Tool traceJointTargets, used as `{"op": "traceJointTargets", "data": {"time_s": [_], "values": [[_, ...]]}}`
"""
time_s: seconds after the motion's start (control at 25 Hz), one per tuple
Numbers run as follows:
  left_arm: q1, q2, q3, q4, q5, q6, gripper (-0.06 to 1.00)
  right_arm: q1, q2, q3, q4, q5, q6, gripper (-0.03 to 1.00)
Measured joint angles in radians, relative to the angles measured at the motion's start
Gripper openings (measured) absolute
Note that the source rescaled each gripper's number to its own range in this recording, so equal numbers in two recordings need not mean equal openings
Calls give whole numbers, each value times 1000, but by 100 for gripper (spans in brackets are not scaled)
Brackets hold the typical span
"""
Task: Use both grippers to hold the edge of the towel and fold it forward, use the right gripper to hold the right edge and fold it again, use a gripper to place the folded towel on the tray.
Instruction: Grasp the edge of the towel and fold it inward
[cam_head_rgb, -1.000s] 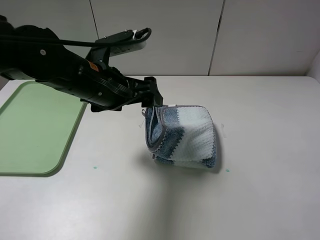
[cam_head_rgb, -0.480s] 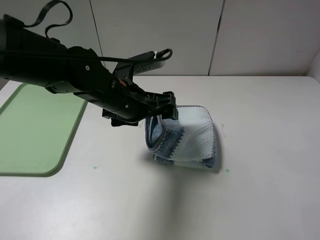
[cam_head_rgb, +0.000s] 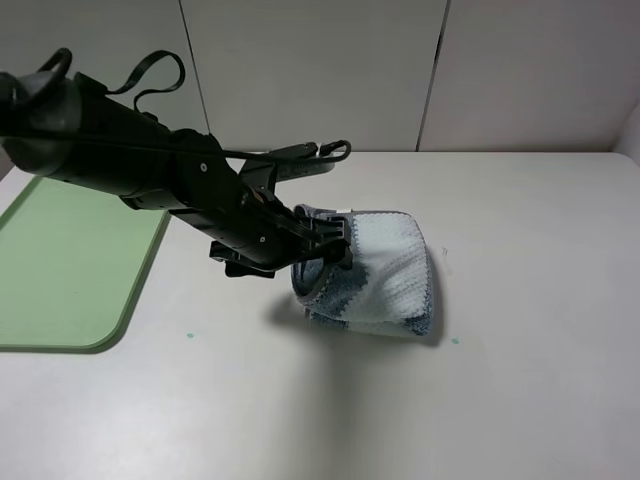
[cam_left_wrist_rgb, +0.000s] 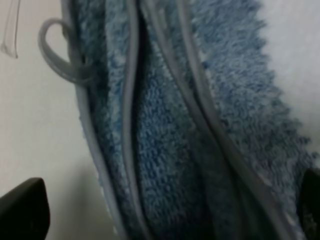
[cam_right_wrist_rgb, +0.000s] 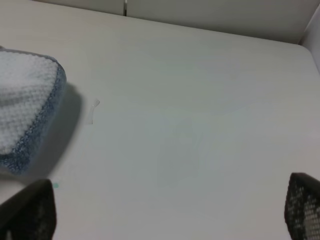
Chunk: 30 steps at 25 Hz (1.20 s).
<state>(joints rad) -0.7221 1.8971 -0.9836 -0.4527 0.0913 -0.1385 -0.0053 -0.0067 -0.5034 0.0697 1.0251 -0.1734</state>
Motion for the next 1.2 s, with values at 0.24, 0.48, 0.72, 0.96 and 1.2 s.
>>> {"op": "traceJointTargets", "data": {"time_s": [0.24,0.48,0.72,0.96,1.2], "values": [[0,72,-45,0,1,0,100,0,0,0,0,0,0,100],[-9,117,-98,0,8,0,99,0,0,0,0,0,1,100],[-11,130,-112,0,4,0,98,0,0,0,0,0,1,100],[-28,195,-163,-1,10,0,98,0,0,0,0,0,1,100],[-43,220,-201,-2,12,31,97,0,0,0,3,0,1,100]]}}
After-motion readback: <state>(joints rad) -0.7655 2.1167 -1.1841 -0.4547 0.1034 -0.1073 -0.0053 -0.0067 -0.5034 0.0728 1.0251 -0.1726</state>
